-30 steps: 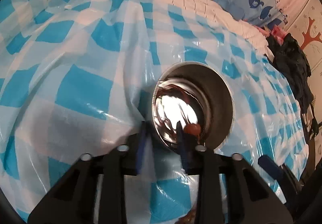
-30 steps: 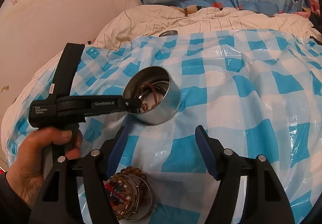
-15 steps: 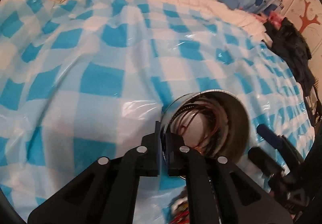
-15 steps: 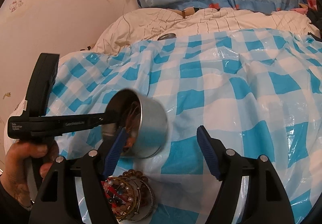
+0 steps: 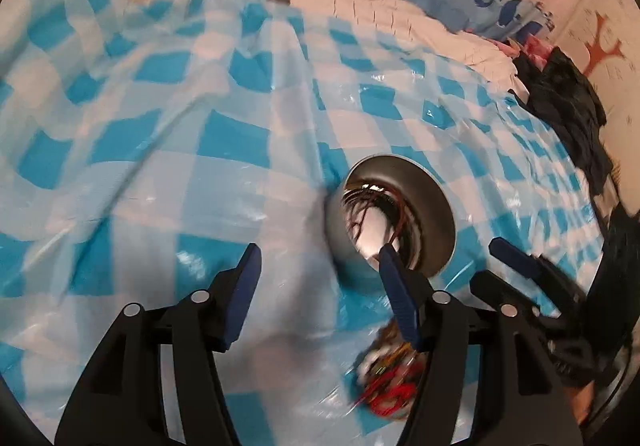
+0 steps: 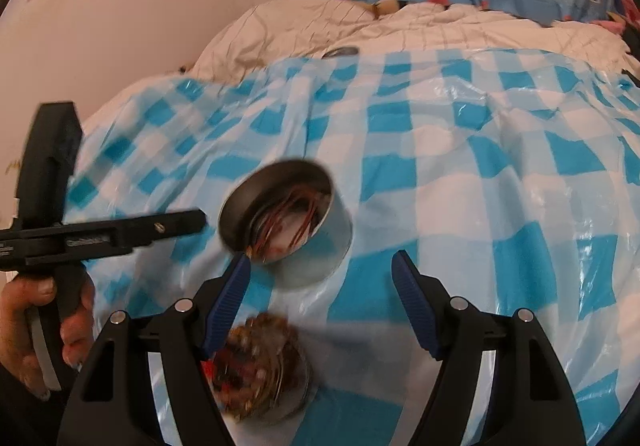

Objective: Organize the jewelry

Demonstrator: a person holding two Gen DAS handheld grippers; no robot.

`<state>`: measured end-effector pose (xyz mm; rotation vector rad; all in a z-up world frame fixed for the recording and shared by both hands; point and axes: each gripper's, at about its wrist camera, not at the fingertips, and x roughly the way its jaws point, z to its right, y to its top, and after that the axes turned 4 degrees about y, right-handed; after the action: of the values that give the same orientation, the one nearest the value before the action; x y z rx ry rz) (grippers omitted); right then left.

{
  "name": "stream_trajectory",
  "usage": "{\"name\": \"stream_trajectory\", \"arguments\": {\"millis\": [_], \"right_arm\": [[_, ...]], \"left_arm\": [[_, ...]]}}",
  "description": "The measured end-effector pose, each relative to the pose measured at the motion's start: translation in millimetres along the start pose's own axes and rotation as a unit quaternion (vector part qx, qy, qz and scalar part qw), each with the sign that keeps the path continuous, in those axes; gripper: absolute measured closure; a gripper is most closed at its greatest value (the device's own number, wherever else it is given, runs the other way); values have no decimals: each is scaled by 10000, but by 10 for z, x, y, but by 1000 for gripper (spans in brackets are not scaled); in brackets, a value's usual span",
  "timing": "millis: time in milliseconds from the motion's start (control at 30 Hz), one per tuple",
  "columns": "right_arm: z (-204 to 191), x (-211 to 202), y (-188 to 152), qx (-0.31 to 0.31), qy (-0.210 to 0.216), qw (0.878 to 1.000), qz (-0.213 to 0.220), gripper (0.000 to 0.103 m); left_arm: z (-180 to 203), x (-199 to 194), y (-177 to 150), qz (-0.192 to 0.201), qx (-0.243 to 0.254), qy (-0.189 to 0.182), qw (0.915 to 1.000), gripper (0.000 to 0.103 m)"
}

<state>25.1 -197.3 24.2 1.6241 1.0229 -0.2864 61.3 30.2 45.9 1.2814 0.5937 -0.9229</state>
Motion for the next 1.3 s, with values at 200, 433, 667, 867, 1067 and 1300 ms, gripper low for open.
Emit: {"name": "stream_trajectory", "arguments": {"millis": [200,433,667,867,1067,1300], "right_arm": [[-122,-148,-334,-273,-51,9995,-170,33],[-262,-170,-590,-496,-88,9985,-230,46],[-189,-227,-540,-439,-443,9980,55,46],[23,-282,-464,61,-341,9993,169,40],[-17,-219,-463,33,-203,9998,63,36],[5,-210,-461,70,-177,9998,51,36]], "left_arm": [[-33,-284,-544,460,48,-203,9987,24],[65,-258,-734,575,321,-549,9963,24],[178,-160,-827,443,552,-929,9932,21],[423,-44,-893,462,947,-830,9910,21],[513,-10,-880,431,1040,-847,9900,23],[457,42,-900,115,1011,-976,9900,75]]}}
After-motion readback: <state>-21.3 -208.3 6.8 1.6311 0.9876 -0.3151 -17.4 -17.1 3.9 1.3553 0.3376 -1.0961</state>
